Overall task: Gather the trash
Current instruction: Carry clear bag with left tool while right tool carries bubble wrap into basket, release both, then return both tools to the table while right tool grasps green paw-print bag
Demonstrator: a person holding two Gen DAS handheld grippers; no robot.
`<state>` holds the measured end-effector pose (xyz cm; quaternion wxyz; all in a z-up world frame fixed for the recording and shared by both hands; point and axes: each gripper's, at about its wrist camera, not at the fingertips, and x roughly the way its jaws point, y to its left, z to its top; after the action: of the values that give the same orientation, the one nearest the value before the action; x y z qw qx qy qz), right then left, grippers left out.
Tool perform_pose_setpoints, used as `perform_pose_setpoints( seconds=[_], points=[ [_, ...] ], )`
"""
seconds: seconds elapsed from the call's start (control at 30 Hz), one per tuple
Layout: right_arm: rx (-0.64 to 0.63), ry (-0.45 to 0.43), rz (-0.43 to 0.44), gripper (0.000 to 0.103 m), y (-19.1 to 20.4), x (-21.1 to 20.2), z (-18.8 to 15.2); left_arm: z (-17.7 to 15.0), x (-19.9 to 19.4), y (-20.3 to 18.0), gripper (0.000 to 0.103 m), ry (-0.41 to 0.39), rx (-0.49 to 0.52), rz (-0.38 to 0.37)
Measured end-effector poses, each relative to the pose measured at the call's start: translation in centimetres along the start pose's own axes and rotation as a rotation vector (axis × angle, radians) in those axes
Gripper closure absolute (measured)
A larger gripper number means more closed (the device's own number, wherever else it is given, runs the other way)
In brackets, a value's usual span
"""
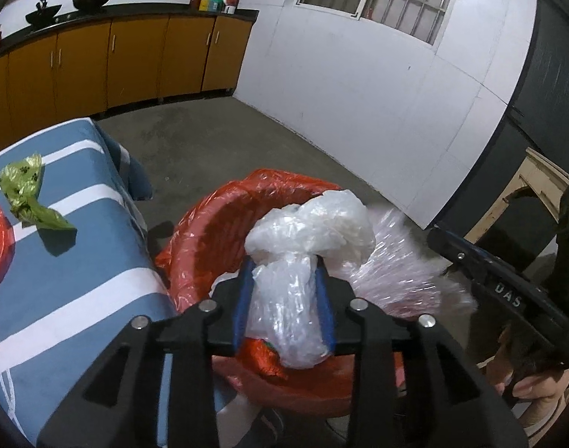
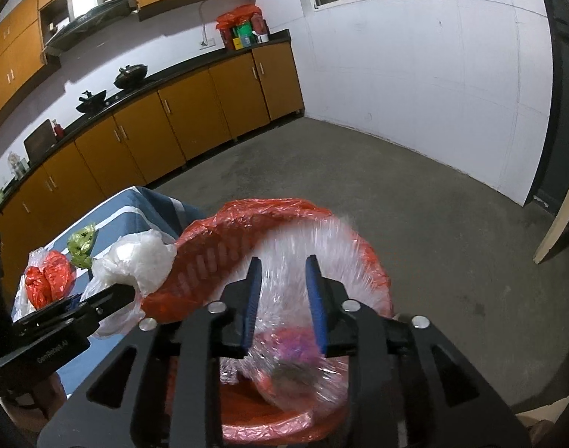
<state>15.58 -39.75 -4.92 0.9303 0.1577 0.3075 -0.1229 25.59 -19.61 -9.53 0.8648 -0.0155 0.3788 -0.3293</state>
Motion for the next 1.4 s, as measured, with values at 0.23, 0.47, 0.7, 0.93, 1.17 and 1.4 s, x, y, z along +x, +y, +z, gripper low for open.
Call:
perform_pose_setpoints(
  seconds=[0.23, 0.47, 0.7, 0.93, 1.17, 1.4],
  points=[
    [0.000, 0.002, -0.017, 0.076, 0.1, -0.3, 0.1, -0.5, 0.4, 0.1, 0.062, 0.030, 0.002, -0.020],
    [-0.005, -0.003, -0.032, 0.076, -0.2, -0.5, 0.5, -1.0, 0.9, -0.1, 0.042, 0.064, 0.008, -0.060],
    [-0.010, -0.010, -0.038, 0.076, -0.1, -0.7, 0.6, -1.3, 0.7, -0.4, 0.040, 0.067, 0.052, -0.001],
    [-0.019, -0.016, -0.044, 0.076, 0.0, -1.0, 0.4, -1.7, 0.3, -1.2, 0.033, 0.075, 0.100, 0.008],
    [-0.038, -0.019, -0.032, 0.076, 0.8, -1.1, 0.6, -0.5, -2.3, 0.5, 0.027, -0.006, 0.034, 0.025],
    [-0.092, -0.016, 0.024, 0.076, 3.7, -0.8, 1.2, -0.2, -6.7, 5.1, 0.027, -0.103, -0.051, 0.177]
  ],
)
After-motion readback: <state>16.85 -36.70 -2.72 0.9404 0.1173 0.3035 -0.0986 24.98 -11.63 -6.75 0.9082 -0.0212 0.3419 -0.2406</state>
